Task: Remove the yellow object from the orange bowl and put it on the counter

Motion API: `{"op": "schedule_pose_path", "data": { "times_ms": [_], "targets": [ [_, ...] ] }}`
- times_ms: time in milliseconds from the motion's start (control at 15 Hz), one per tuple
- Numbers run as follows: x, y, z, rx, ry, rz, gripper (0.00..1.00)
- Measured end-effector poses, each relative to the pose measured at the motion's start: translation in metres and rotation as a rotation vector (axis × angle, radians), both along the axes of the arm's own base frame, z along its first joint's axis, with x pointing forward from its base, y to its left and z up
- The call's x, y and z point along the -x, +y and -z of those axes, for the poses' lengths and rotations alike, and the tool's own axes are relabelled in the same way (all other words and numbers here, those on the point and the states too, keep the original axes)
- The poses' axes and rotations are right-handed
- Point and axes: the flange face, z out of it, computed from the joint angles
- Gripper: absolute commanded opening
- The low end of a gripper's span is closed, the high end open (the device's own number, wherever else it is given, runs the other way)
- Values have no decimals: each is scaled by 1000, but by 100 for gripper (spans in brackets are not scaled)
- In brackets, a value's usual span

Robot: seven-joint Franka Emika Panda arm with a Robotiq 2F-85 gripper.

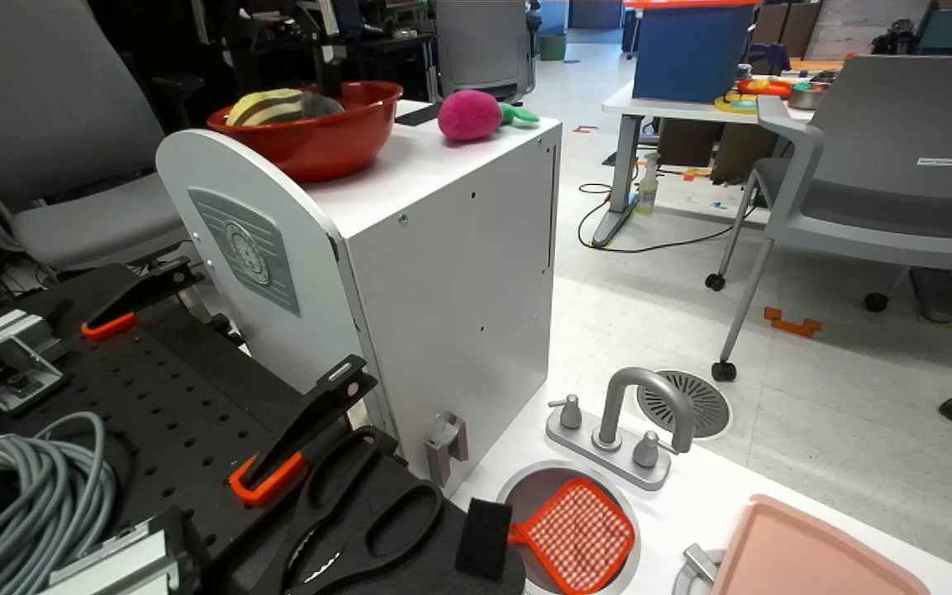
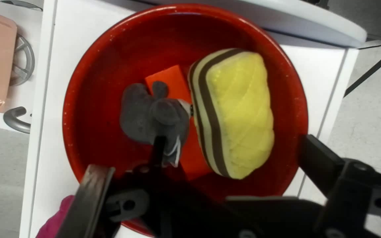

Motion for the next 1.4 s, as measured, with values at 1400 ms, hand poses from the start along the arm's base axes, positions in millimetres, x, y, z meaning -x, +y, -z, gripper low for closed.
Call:
{"op": "schedule_pose_path", "data": {
  "times_ms": [1400],
  "targets": [
    [26,-27,-9,-17,-44,111,100]
  ]
}}
